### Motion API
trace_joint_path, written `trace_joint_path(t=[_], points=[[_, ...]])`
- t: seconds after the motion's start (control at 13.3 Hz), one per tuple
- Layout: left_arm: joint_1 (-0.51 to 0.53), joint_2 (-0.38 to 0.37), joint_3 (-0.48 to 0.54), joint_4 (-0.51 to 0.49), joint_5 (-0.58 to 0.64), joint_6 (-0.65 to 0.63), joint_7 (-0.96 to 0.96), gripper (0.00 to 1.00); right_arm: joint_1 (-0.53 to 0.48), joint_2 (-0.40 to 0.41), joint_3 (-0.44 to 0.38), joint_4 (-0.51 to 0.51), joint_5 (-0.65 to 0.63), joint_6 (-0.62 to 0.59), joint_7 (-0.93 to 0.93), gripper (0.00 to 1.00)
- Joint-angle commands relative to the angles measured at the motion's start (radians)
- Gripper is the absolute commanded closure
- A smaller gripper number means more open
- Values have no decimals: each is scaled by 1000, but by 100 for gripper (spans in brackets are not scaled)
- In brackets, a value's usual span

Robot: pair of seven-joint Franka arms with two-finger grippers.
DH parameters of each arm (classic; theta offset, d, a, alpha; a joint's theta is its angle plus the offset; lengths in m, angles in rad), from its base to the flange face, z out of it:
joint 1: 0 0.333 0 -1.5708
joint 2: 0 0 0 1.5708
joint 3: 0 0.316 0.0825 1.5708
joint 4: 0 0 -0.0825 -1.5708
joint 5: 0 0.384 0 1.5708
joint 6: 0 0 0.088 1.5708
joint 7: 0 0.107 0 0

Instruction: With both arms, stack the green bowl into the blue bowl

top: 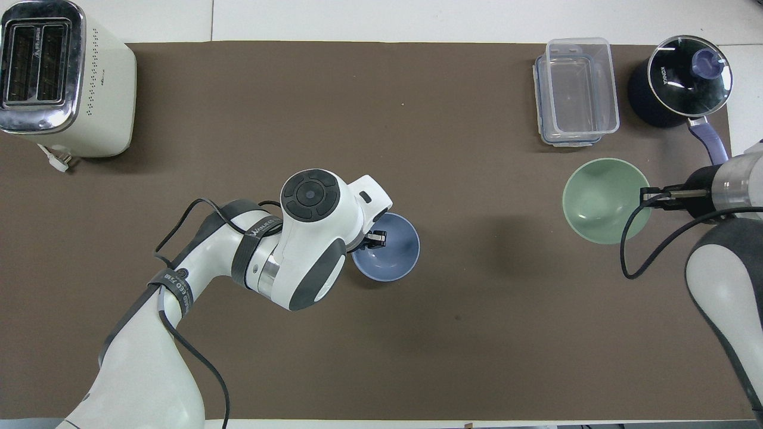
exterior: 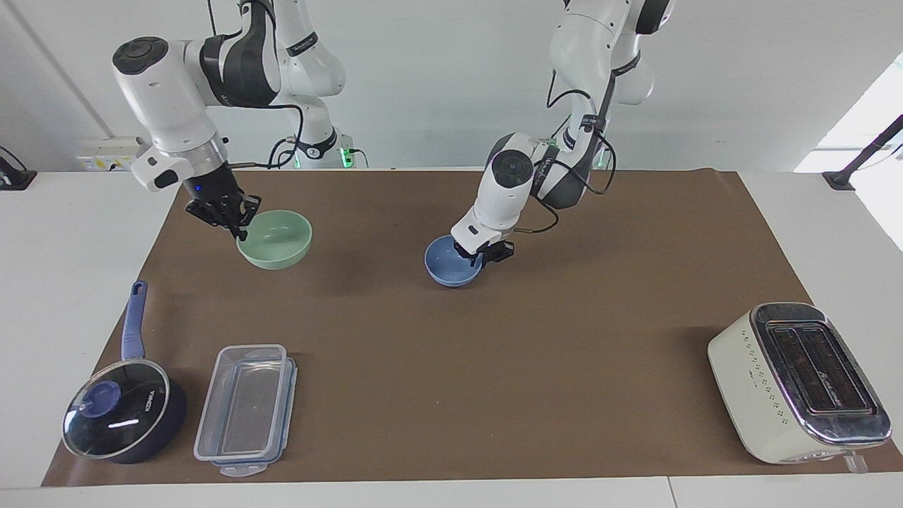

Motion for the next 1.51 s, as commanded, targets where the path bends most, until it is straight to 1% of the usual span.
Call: trace_joint_path(t=[0.0, 0.08, 0.15, 0.23, 0.38, 0.45, 0.6, 0.68, 0.75, 0.83, 0.98, 1.05, 1.21, 1.36, 1.43], points=[[119, -120, 6, 52, -32, -143, 26, 0, 32, 10, 89, 15, 34, 6, 211, 100], [183, -128, 8, 96, -31, -189, 48, 0, 100, 17, 89, 9, 52, 30, 317, 100], [240, -143, 14, 121, -31, -222, 70, 0, 155, 32, 89, 6, 83, 65, 376, 100], [311, -159, 14, 126, -29, -242, 96, 0, 199, 55, 89, 6, 97, 95, 422, 100], [452, -198, 16, 123, -29, -303, 266, 0, 287, 102, 89, 6, 99, 174, 548, 100], [501, -215, 16, 123, -26, -324, 342, 0, 331, 127, 89, 6, 99, 194, 583, 100], [550, -244, 17, 124, 3, -367, 397, 0, 385, 158, 89, -17, 99, 240, 651, 100], [554, -263, 16, 129, 68, -387, 398, 0, 402, 167, 89, -26, 99, 266, 660, 100], [552, -274, 16, 149, 104, -424, 398, 0, 419, 184, 89, -31, 99, 273, 669, 100], [554, -269, 16, 198, 113, -481, 394, 0, 445, 197, 89, -34, 99, 276, 685, 100], [540, -240, 16, 326, 176, -608, 392, 0, 450, 195, 90, -73, 99, 306, 689, 100], [537, -238, 16, 348, 182, -643, 391, 0, 452, 196, 90, -81, 99, 314, 691, 100], [528, -283, 16, 336, 187, -664, 389, 0, 470, 208, 90, -86, 99, 316, 691, 100], [522, -353, 16, 266, 187, -670, 389, 0, 470, 218, 90, -100, 99, 320, 682, 100], [521, -385, 17, 205, 185, -656, 386, 0, 470, 222, 90, -103, 99, 334, 679, 100]])
